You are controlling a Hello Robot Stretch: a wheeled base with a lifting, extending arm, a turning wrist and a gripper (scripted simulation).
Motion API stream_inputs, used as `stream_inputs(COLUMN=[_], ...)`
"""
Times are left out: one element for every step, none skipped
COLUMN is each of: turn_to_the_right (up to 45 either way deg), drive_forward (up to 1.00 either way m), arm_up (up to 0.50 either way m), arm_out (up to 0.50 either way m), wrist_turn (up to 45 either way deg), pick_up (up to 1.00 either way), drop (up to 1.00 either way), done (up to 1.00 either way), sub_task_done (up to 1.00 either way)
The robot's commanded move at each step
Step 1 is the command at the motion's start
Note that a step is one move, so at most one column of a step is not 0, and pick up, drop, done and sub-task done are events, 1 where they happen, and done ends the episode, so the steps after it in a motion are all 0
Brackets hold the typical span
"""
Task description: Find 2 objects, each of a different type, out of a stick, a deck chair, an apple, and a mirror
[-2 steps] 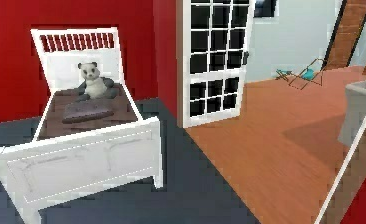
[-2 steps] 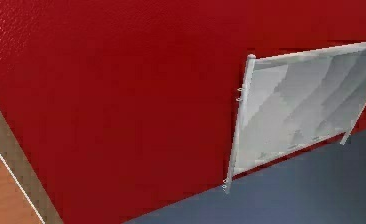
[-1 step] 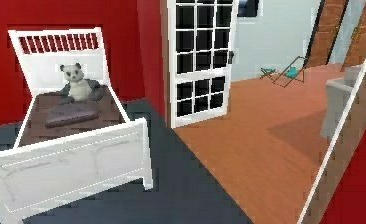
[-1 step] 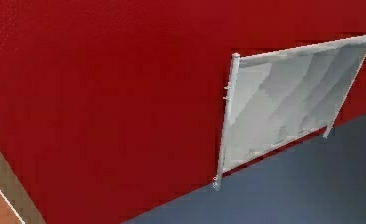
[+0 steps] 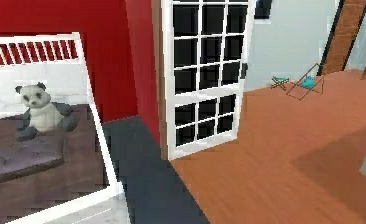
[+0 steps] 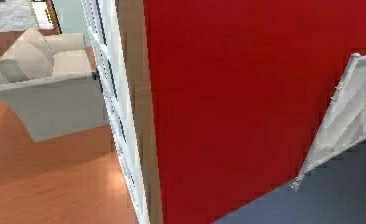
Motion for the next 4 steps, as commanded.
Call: stream_inputs(turn_to_the_right=[0.0,30.0,0.0,3.0], drive_forward=[0.35,0.00,1.00,0.00], arm_up=[0.00,0.00,0.00,0.00], arm_out=[0.00,0.00,0.00,0.00], wrist_turn=[0.0,0.0,0.0,0.0], pick_up=[0.00,0.00,0.00,0.00], drop=[0.00,0.00,0.00,0.00], done=[0.00,0.00,0.00,0.00], sub_task_done=[0.00,0.00,0.00,0.00])
